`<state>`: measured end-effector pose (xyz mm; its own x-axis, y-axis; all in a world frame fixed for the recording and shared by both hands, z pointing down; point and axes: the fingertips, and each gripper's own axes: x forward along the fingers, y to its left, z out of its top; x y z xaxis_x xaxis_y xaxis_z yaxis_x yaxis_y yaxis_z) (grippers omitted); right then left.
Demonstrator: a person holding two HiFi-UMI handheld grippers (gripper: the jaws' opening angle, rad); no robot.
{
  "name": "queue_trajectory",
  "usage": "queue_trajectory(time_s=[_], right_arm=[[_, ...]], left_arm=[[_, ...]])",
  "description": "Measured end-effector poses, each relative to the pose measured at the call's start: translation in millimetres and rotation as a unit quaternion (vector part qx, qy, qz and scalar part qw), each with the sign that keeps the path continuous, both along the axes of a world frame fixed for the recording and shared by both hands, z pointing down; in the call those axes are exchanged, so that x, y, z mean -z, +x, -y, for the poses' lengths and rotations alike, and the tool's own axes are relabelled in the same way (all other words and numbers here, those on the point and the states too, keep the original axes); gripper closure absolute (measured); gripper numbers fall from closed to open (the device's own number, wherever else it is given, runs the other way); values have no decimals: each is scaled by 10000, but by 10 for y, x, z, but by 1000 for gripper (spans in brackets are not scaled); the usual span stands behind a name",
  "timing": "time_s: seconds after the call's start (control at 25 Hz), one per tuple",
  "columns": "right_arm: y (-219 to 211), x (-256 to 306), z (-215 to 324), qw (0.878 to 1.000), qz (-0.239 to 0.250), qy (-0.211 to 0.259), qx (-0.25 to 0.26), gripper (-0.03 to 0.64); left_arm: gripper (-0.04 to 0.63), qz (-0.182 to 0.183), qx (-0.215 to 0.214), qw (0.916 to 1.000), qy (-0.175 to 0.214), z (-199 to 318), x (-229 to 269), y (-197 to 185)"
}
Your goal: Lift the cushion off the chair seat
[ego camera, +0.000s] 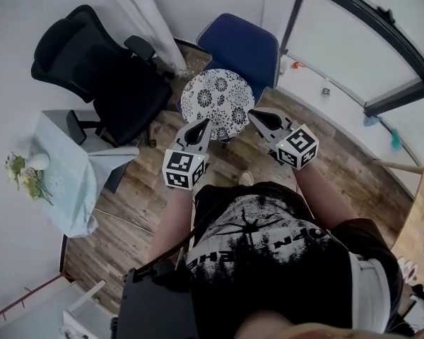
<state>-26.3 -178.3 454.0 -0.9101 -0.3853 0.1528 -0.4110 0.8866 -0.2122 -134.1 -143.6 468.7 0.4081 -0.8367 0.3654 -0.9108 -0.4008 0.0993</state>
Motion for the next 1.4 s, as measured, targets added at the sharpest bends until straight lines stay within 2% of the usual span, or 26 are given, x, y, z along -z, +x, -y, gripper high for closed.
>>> queue_trajectory(time_s=[0.2,0.6,1.04,1.4], right_arm=[[-3,25,167,9998,180,-97,-60,600],[-88,8,514,9991,59,60,-413,600],[-286,-58,980,9916,-17,40,-1292,600],[-261,-260,1114,9761,-151,-141,-2164,600]], left_arm=[[583,80,-18,10000,12,137,40,-11],[583,96,-216,9997,21,476,43,-210],[583,-10,-1226,9924,5,1214,-25,-366],[583,-59,-2196,9751,-313,1545,-283,-321]])
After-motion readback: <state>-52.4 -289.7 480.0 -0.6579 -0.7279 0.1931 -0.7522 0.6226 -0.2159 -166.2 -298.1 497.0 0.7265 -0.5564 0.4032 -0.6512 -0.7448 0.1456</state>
